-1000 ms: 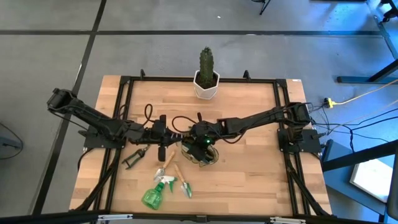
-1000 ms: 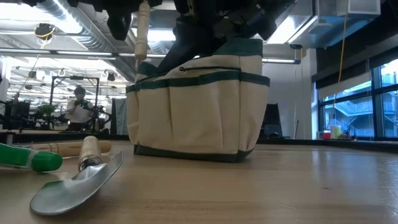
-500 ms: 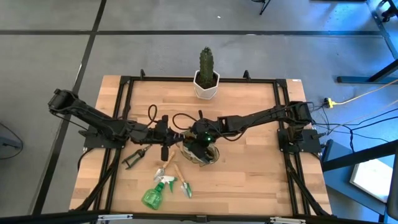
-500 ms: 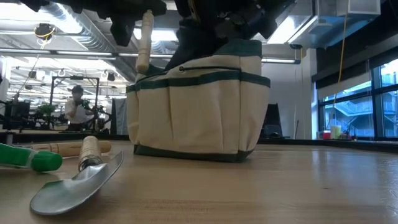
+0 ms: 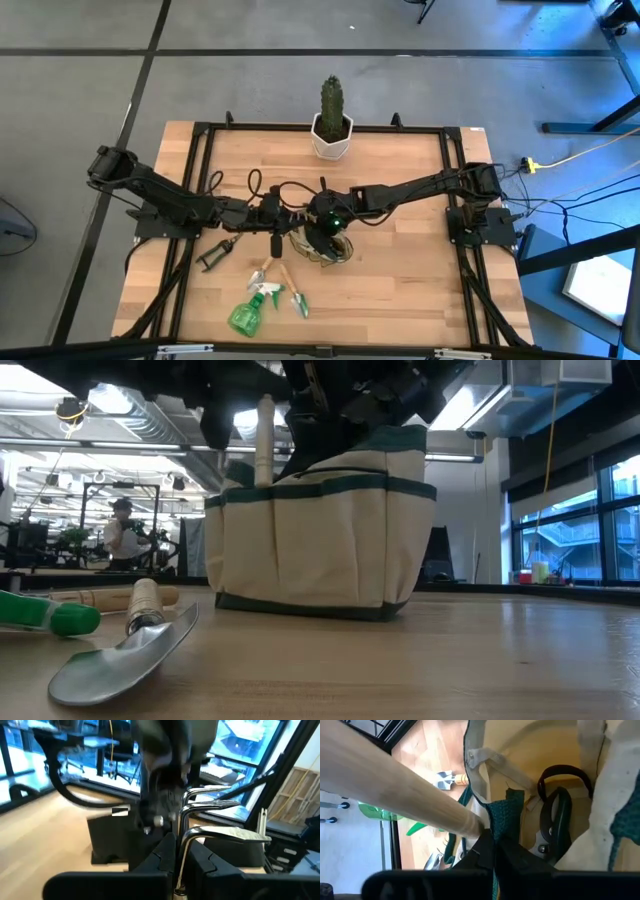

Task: Pick & Place Garden tools in Gardening bag
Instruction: Put the brown hand rake into the green gardening bag

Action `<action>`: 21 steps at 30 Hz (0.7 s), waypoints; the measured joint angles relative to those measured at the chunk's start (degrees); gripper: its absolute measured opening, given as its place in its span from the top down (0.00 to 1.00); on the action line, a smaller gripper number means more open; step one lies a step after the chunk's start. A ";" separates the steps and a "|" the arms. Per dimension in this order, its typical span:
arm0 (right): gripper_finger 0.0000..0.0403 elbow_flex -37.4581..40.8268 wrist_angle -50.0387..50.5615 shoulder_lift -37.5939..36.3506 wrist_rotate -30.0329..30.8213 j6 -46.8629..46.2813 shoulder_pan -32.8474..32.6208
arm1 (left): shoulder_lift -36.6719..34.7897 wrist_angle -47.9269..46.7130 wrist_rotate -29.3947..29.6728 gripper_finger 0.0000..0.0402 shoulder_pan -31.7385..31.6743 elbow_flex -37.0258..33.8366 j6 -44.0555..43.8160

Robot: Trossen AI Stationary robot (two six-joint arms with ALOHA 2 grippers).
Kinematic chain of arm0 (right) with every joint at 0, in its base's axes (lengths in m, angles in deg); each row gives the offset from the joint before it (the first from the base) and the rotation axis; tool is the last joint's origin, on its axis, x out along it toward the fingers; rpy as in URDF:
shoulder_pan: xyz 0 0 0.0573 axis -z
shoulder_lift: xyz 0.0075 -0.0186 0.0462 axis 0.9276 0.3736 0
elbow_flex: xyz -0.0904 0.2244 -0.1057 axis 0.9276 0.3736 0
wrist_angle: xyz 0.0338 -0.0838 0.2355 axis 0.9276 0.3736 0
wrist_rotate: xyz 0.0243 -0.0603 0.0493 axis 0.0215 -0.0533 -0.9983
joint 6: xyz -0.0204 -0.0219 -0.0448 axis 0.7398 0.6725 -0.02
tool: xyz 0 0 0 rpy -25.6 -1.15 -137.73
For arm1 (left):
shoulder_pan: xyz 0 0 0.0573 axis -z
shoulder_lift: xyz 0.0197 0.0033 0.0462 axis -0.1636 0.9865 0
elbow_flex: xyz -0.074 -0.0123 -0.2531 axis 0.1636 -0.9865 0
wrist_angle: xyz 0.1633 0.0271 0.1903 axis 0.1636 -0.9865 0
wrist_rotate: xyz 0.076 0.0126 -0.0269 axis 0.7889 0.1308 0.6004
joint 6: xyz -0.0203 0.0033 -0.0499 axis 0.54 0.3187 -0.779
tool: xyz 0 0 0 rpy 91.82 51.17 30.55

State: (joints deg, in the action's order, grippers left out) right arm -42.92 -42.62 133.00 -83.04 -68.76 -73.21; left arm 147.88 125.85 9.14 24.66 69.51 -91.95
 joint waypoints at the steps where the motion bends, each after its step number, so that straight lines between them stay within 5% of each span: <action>1: 0.99 0.00 0.01 0.00 -0.10 0.02 0.00 | 0.39 0.00 -0.05 0.99 0.01 0.00 -0.19; 21: 0.99 0.09 4.39 -3.05 3.90 0.27 1.66 | 0.63 -2.98 -0.34 0.99 0.89 0.00 -2.27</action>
State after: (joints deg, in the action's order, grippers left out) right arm -42.84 -38.23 129.95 -79.14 -68.49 -71.55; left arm 148.50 122.87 8.80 25.56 69.51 -94.22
